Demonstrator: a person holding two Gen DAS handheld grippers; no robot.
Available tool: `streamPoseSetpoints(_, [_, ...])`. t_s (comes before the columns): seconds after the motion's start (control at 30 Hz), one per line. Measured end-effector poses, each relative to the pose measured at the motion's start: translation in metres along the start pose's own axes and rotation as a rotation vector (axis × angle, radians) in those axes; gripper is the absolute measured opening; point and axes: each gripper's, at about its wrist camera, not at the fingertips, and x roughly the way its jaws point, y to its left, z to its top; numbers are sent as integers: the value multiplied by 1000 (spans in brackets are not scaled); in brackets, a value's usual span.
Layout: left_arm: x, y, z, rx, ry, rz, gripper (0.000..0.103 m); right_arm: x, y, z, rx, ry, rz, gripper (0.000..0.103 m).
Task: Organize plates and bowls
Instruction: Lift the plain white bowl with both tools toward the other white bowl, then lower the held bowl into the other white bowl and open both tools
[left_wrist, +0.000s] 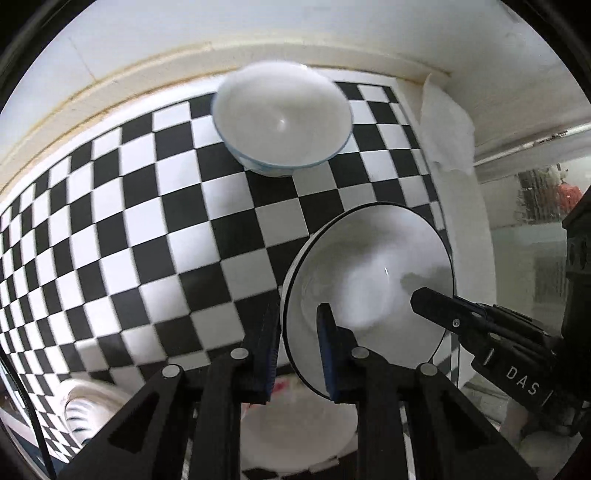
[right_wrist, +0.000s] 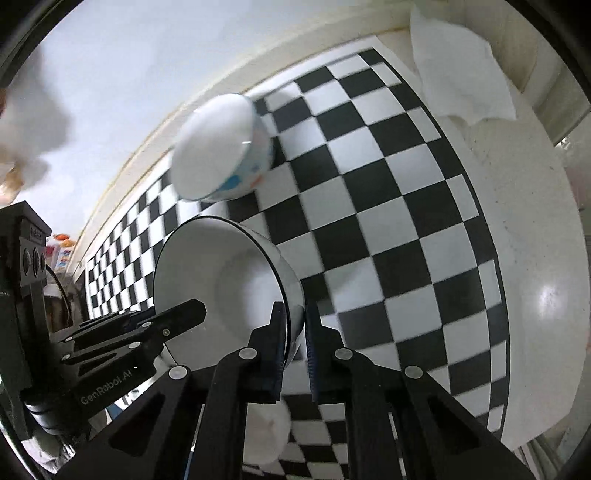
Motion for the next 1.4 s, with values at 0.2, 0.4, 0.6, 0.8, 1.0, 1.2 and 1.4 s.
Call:
streamPoseSetpoints(0.2, [-33, 4, -39, 20, -21, -1, 17, -31, 26, -40, -47, -21, 12, 12])
streamPoseSetpoints(0.4, [-25, 14, -81, 16, 23, 14, 17, -28, 33, -90, -64, 20, 13, 12])
streamPoseSetpoints(0.6, [-1, 19, -103, 10, 76, 36, 17, -2, 28, -122, -47, 68, -1, 12])
streamPoseSetpoints(0.8, [15, 16, -106, 15, 95, 69, 17, 12, 23, -134, -40, 85, -22, 12])
streamPoseSetpoints(1.0, [23, 16, -110, 18, 119, 106, 17, 22, 25, -134, -50, 104, -29, 12])
streamPoseSetpoints(1.2, [31, 14, -111, 32, 123, 152, 17, 28, 30, -132, -60, 117, -43, 12])
streamPoseSetpoints(1.4, [31, 14, -112, 40, 124, 168, 17, 26, 32, -133, -74, 120, -48, 12])
